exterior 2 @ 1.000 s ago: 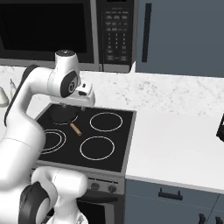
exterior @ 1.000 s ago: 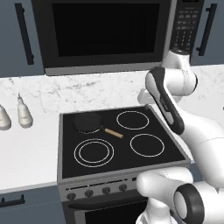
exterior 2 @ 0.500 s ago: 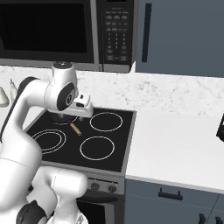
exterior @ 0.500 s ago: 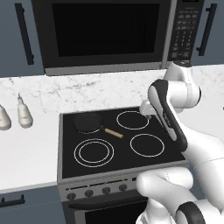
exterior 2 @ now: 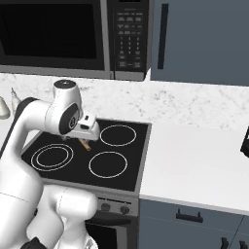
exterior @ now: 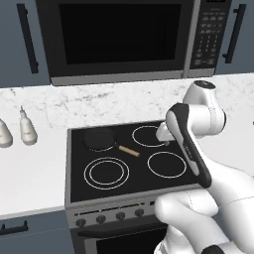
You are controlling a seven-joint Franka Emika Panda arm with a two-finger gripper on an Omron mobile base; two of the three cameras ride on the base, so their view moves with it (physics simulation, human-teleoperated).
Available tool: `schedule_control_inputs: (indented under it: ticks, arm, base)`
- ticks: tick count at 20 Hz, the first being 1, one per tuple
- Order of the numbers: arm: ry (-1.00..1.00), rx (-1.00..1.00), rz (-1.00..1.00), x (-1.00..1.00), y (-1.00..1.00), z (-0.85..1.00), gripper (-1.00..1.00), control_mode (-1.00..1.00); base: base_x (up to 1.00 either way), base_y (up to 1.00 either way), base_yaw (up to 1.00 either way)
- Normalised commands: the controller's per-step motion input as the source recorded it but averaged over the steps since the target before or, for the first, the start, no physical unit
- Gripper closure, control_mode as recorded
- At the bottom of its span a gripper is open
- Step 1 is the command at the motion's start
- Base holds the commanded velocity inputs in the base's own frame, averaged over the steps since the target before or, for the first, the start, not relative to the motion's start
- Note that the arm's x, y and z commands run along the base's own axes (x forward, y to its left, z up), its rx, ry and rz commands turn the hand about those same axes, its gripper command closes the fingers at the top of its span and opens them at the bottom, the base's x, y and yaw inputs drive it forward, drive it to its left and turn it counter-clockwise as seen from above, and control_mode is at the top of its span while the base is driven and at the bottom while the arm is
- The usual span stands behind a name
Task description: Turn off the rear left burner of the stove.
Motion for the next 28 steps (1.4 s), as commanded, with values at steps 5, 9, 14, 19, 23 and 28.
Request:
schedule_control_inputs:
  ticks: [5, 9, 14, 19, 23, 28]
  arm:
    - [0.00, 0.00, 0.00, -0.15, 0.10, -0.26, -1.00, -1.00]
    - [0.00, -0.01, 0.00, -0.15, 0.15, -0.33, -1.00, -1.00]
    - [-0.01, -0.04, 0.00, -0.14, 0.30, -0.32, -1.00, -1.00]
    - [-0.01, -0.11, 0.00, -0.31, 0.40, -0.34, -1.00, -1.00]
    - [0.00, -0.14, 0.00, -0.28, 0.47, -0.34, -1.00, -1.00]
    - [-0.03, -0.07, 0.00, -0.33, 0.47, -0.22, -1.00, -1.00]
  base:
    - [0.00, 0.00, 0.00]
    - [0.00, 0.00, 0.00]
    - [0.00, 0.00, 0.00]
    - [0.00, 0.00, 0.00]
    - [0.00, 0.00, 0.00]
    - [0.00, 0.00, 0.00]
